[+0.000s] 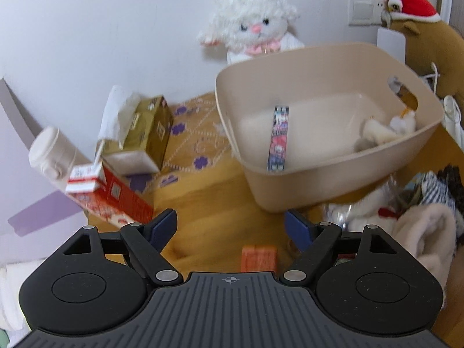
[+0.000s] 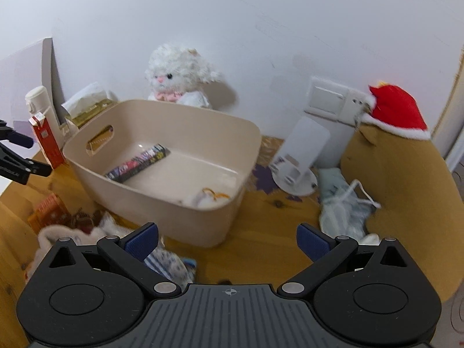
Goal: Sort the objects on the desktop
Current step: 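Withdraw both tools from the basket toward the remaining table items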
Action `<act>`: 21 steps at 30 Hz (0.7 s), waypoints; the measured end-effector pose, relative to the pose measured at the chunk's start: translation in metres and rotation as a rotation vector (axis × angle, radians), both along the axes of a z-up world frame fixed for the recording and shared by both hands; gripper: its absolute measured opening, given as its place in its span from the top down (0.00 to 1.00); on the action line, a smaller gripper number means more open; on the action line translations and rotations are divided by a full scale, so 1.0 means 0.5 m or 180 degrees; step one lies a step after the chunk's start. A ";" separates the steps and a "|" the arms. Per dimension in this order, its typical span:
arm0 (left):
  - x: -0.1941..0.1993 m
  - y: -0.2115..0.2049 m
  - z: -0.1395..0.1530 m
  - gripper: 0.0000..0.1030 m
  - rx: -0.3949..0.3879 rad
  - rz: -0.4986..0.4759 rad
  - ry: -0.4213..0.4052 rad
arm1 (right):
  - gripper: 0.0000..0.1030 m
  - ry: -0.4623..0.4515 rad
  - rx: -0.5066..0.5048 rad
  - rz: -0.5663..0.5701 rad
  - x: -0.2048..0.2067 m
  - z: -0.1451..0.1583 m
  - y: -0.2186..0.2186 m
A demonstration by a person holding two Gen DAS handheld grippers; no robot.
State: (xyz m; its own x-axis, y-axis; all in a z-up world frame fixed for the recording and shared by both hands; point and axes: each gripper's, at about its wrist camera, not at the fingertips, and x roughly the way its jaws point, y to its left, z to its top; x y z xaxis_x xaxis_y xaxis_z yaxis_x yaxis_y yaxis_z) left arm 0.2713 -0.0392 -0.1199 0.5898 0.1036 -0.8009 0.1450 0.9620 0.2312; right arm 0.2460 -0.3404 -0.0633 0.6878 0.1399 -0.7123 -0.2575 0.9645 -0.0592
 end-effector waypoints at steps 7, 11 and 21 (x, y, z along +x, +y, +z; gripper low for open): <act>-0.026 0.021 -0.061 0.20 -0.0040 0.0148 0.0301 | 0.00 0.0079 -0.0135 -0.0127 -0.053 -0.037 -0.040; -0.036 0.027 -0.087 0.20 -0.0015 0.0194 0.0410 | 0.00 0.0146 -0.0200 -0.0115 -0.074 -0.060 -0.055; -0.029 0.034 -0.118 0.20 -0.0052 0.0278 0.0526 | 0.00 0.0373 -0.0146 -0.0138 -0.105 -0.121 -0.078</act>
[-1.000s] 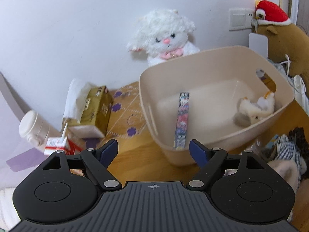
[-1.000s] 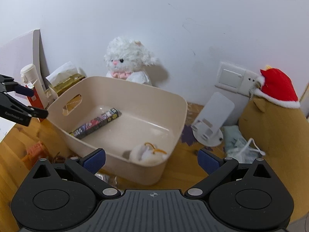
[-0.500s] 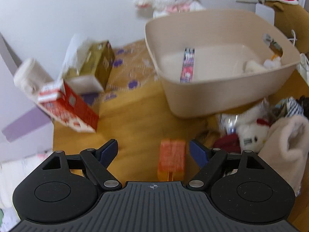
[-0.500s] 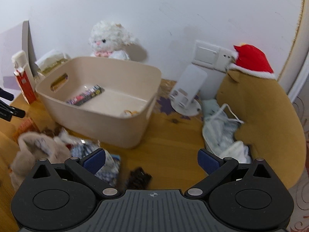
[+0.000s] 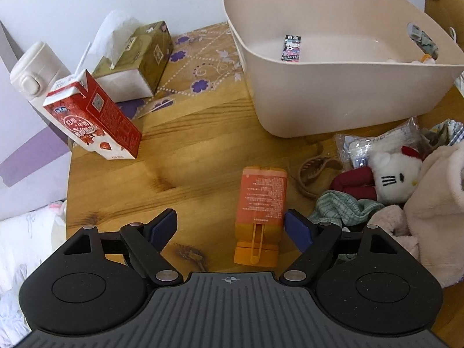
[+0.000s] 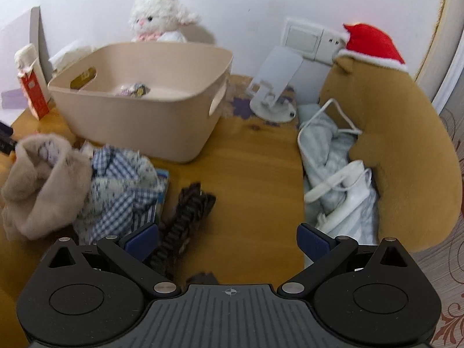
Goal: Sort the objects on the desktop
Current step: 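Withdraw both tools from the basket toward the remaining table items, then grasp the black box with the right tool while the left tool grasps the orange bottle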
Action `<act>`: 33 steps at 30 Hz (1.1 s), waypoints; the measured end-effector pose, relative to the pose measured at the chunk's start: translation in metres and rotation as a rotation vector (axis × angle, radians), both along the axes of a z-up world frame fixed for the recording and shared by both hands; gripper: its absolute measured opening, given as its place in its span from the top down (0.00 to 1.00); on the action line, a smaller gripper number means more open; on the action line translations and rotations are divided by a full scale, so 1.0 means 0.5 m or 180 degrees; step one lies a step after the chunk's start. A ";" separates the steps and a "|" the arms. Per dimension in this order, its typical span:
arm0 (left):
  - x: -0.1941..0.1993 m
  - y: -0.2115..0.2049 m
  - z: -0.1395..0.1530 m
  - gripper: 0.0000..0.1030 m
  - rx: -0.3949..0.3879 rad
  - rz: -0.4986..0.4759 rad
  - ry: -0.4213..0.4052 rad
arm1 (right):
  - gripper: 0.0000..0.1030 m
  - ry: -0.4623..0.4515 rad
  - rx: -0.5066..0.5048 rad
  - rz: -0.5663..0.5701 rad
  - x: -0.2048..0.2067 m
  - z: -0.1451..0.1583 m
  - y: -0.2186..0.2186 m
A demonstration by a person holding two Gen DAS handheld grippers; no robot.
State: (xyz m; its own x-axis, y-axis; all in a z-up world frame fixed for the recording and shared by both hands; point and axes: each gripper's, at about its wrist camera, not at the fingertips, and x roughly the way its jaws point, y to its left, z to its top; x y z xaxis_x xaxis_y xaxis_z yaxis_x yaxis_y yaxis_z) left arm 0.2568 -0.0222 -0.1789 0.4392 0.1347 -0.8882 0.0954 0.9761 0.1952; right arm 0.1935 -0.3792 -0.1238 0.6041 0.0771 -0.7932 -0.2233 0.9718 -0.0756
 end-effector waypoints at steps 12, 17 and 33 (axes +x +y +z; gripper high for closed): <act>0.022 -0.003 -0.033 0.20 -0.0029 0.0058 0.0048 | 0.02 0.0393 -0.0071 0.0156 -0.026 -0.089 -0.024; 0.028 -0.001 -0.048 0.21 -0.0052 0.0078 0.0055 | 0.14 0.0508 -0.0040 0.0200 -0.021 -0.111 -0.023; 0.035 0.020 -0.062 0.63 -0.0291 0.0132 0.0095 | 0.72 0.0732 0.0099 0.0349 0.005 -0.126 -0.003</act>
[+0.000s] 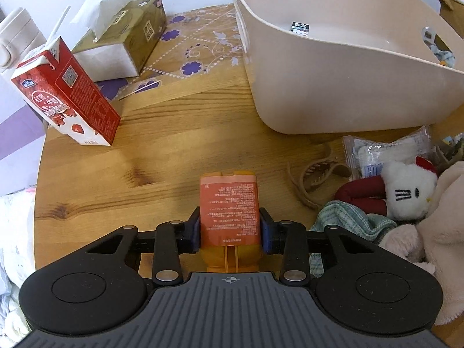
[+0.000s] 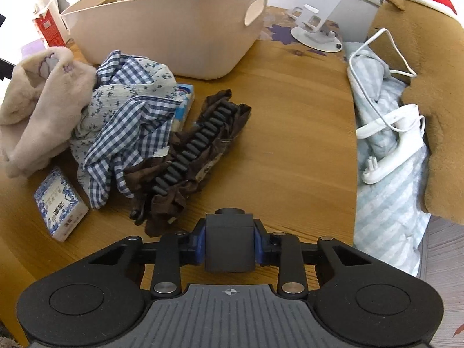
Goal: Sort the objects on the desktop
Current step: 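Grasp the black box with the right tool while the left tool grasps the orange bottle, then carry the black box and orange bottle over the basket and release them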
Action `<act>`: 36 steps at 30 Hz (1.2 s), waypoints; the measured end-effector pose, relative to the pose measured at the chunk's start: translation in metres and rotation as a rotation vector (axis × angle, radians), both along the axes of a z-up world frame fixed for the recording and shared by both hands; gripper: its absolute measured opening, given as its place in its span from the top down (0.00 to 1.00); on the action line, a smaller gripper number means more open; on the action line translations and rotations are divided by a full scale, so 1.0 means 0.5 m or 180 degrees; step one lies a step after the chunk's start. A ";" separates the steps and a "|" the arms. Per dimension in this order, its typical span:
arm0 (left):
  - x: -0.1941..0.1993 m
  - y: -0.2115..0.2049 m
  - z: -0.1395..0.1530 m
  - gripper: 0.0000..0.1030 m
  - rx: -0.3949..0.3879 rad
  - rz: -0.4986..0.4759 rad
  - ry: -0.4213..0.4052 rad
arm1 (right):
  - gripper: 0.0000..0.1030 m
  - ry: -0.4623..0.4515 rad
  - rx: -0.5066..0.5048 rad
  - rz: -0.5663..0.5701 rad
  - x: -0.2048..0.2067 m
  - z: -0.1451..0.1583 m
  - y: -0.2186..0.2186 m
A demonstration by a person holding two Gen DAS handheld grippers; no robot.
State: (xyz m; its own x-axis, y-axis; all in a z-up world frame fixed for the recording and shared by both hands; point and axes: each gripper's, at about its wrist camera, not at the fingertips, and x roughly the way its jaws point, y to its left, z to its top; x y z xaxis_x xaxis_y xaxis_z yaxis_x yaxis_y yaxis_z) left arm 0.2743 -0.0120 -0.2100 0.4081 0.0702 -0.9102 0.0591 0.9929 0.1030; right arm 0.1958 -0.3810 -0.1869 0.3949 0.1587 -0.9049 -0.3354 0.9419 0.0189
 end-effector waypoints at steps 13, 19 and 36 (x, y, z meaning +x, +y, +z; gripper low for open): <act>-0.041 0.006 0.036 0.63 -0.0081 -0.0021 -0.0183 | 0.72 -0.0079 0.0057 -0.0213 -0.012 0.034 -0.014; -0.058 0.005 0.074 0.63 -0.0136 -0.0007 -0.0285 | 0.72 -0.0288 0.0150 -0.0218 -0.014 0.088 -0.003; -0.094 0.010 0.162 0.63 -0.0021 -0.0156 -0.0710 | 0.72 -0.0907 0.0160 0.0046 -0.003 0.230 0.072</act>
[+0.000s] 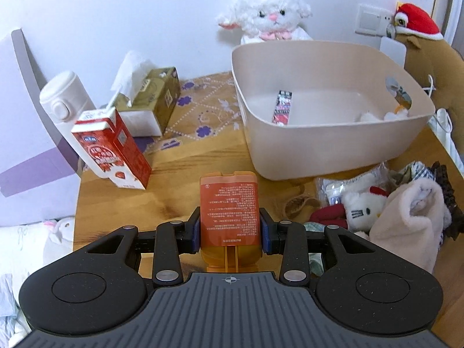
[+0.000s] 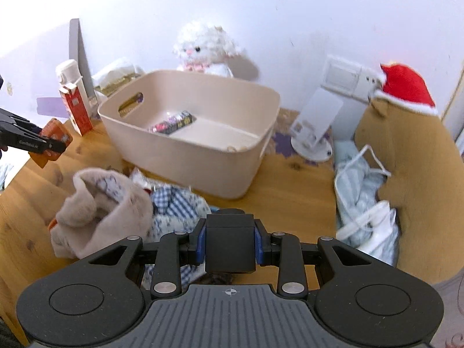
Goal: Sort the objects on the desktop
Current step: 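Carry the black box and orange bottle over the basket and release them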
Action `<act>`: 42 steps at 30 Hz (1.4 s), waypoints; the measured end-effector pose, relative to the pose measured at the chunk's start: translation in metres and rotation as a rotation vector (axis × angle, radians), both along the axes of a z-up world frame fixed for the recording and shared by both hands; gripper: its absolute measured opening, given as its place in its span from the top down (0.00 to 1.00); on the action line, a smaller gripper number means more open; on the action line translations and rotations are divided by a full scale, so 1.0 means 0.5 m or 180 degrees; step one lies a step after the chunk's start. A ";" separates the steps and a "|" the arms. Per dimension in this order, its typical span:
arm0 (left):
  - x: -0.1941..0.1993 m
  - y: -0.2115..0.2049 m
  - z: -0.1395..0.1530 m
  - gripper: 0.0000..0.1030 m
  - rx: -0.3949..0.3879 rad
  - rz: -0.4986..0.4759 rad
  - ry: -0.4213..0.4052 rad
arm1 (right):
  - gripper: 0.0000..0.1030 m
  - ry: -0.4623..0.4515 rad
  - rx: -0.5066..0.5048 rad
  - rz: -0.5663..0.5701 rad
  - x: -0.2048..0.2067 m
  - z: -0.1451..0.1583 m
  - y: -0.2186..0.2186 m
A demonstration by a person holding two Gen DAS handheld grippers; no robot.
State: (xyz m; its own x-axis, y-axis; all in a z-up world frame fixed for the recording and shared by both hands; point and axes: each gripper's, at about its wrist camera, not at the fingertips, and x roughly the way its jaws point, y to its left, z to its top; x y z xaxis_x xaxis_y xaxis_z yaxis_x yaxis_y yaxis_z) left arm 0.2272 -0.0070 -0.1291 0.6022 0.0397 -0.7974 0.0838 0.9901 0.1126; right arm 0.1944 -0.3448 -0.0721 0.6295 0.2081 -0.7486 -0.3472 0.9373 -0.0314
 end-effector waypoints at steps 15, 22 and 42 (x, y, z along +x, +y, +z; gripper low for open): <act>0.066 -0.009 0.093 0.63 -0.0103 -0.0010 -0.0298 | 0.72 -0.0327 0.0028 0.0176 0.082 0.075 0.044; 0.116 -0.037 0.114 0.63 -0.0114 -0.0115 -0.0423 | 0.72 -0.0431 -0.0060 0.0301 0.147 0.097 0.067; 0.271 -0.158 0.043 0.63 -0.0009 -0.0401 -0.0188 | 0.71 -0.0194 -0.0137 0.0103 0.315 0.010 0.091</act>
